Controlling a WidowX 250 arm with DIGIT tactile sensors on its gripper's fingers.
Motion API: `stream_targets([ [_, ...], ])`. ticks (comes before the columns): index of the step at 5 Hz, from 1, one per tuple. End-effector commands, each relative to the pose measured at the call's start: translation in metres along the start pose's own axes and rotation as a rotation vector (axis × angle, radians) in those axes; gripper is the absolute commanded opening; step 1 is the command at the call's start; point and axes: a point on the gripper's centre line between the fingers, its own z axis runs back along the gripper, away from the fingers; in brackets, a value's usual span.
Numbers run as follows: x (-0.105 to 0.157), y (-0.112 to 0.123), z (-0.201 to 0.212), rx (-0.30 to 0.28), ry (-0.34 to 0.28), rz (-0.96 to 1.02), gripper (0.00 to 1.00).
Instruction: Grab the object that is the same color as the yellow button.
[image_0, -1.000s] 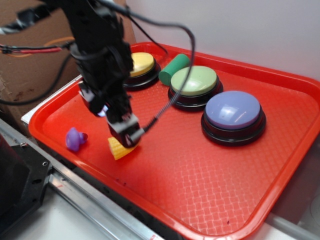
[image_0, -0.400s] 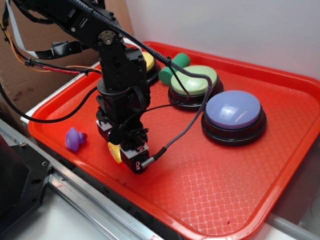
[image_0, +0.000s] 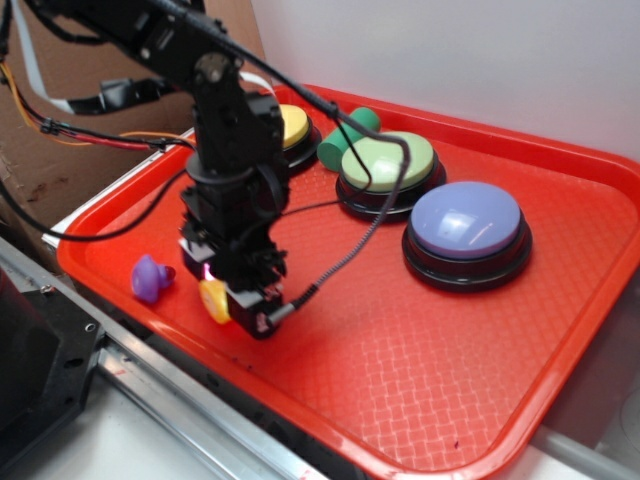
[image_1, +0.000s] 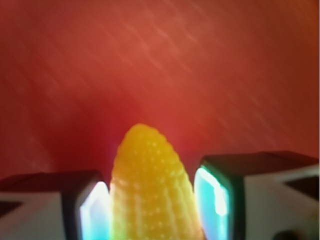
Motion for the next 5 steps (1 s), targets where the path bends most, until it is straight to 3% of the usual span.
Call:
stream_targets([
  [1,0.004,-0.001,0.085,-0.11,-0.06,-0.011,0.0],
  [3,-0.016,0.002,0.15,-0.147,-0.201,-0.01,0.0],
  [4,-0.026,-0.004,0.17,-0.096,-0.282,0.007,0.0],
  [5,-0.022,-0.002,0.164,-0.095,-0.261,-0.002,0.0],
])
